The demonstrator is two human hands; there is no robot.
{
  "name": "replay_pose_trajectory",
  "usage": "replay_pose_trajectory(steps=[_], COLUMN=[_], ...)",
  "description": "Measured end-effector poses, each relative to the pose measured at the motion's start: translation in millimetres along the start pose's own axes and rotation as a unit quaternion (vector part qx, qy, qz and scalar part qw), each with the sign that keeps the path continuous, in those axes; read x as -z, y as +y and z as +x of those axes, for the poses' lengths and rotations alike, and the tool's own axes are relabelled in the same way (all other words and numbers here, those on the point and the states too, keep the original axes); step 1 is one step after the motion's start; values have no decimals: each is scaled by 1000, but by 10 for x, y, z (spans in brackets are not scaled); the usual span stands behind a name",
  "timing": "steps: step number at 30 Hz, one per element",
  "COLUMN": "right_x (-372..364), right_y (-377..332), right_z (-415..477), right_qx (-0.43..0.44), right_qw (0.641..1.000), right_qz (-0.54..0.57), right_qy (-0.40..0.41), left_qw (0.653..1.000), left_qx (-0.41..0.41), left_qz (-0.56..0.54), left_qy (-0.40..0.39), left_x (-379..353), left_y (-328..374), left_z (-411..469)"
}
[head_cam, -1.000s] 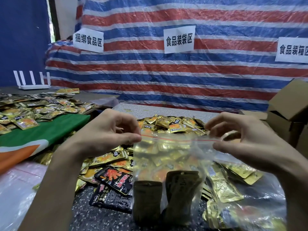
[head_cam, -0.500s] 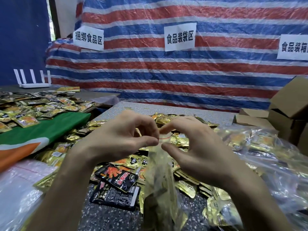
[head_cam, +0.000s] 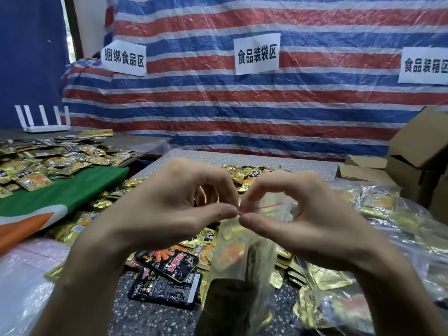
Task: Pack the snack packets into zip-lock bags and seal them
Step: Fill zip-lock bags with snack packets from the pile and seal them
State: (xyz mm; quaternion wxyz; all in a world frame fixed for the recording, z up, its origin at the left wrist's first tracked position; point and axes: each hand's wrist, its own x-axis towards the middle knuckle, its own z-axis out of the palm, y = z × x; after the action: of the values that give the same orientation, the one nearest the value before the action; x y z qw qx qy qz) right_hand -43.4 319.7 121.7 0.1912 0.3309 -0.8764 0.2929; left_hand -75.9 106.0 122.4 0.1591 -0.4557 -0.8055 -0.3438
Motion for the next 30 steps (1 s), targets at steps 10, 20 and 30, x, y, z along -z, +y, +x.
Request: replay_pose_trajectory(steps=[10, 20, 30], right_x=[-8, 62, 176], right_y=[-112, -59, 192], right_z=[-13, -25, -49], right_qx=[1, -5, -51], right_qw=[999, 998, 996], right_qz=[4, 55, 76], right_qy=[32, 4, -16], left_qw=[999, 998, 998], left_qx=[7, -53, -63], left_qz=[14, -20, -29], left_qy=[-30, -35, 5], left_x=[25, 2, 70], left_y=[42, 10, -123], left_z=[-23, 10, -14])
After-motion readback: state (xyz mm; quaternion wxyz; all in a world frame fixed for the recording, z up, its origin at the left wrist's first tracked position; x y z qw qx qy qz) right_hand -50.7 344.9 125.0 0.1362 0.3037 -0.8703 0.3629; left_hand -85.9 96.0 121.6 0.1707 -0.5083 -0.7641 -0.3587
